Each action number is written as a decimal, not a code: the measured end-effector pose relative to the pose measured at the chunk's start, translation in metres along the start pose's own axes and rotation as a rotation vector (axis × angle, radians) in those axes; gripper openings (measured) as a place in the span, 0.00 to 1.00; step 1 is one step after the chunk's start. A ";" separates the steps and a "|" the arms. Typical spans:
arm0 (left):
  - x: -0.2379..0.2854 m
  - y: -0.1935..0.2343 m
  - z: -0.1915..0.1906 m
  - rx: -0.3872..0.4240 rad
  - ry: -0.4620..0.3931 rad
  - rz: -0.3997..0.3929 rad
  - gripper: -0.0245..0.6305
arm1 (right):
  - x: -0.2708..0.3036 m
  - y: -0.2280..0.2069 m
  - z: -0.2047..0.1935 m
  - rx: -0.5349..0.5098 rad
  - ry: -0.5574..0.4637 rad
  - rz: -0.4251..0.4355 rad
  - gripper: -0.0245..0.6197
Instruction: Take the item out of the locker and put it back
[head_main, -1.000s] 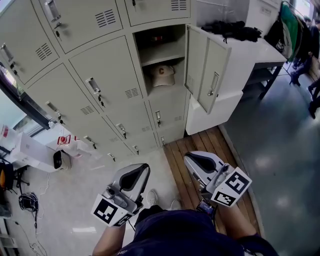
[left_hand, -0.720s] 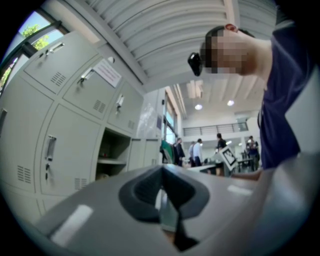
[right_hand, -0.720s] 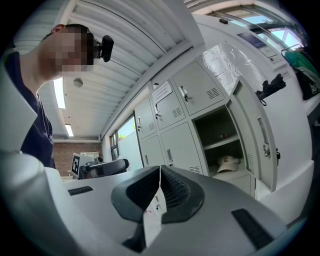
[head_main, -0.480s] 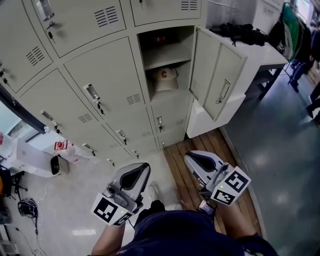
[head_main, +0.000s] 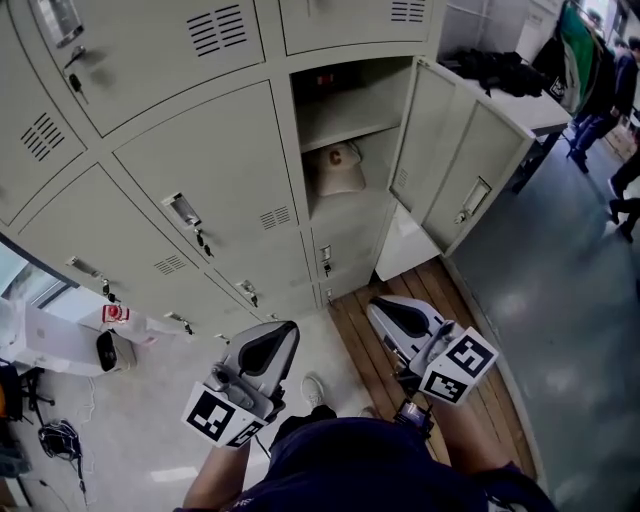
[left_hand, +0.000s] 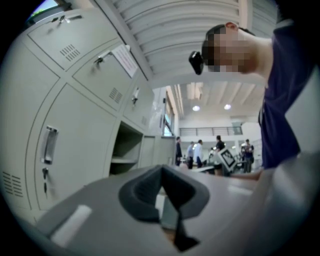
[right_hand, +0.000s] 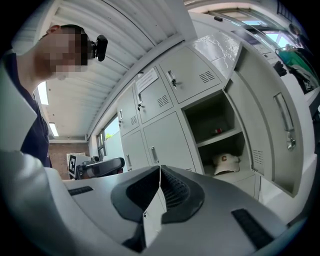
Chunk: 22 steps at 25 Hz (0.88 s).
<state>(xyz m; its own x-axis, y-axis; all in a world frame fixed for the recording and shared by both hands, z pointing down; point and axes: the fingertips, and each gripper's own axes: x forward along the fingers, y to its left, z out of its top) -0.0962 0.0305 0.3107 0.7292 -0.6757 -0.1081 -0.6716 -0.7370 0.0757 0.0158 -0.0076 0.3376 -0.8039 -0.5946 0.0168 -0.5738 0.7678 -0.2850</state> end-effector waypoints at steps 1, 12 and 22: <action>0.000 0.008 -0.001 -0.003 0.001 -0.004 0.04 | 0.007 -0.002 0.000 0.002 0.001 -0.007 0.05; 0.009 0.083 -0.008 -0.043 0.013 -0.053 0.04 | 0.070 -0.031 -0.003 0.010 0.017 -0.116 0.05; 0.014 0.119 -0.011 -0.054 0.026 -0.087 0.04 | 0.110 -0.073 -0.007 0.060 -0.009 -0.200 0.05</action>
<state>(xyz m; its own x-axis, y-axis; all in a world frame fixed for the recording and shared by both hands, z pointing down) -0.1647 -0.0673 0.3291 0.7883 -0.6085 -0.0912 -0.5978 -0.7925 0.1203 -0.0314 -0.1275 0.3672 -0.6734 -0.7359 0.0704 -0.7111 0.6187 -0.3339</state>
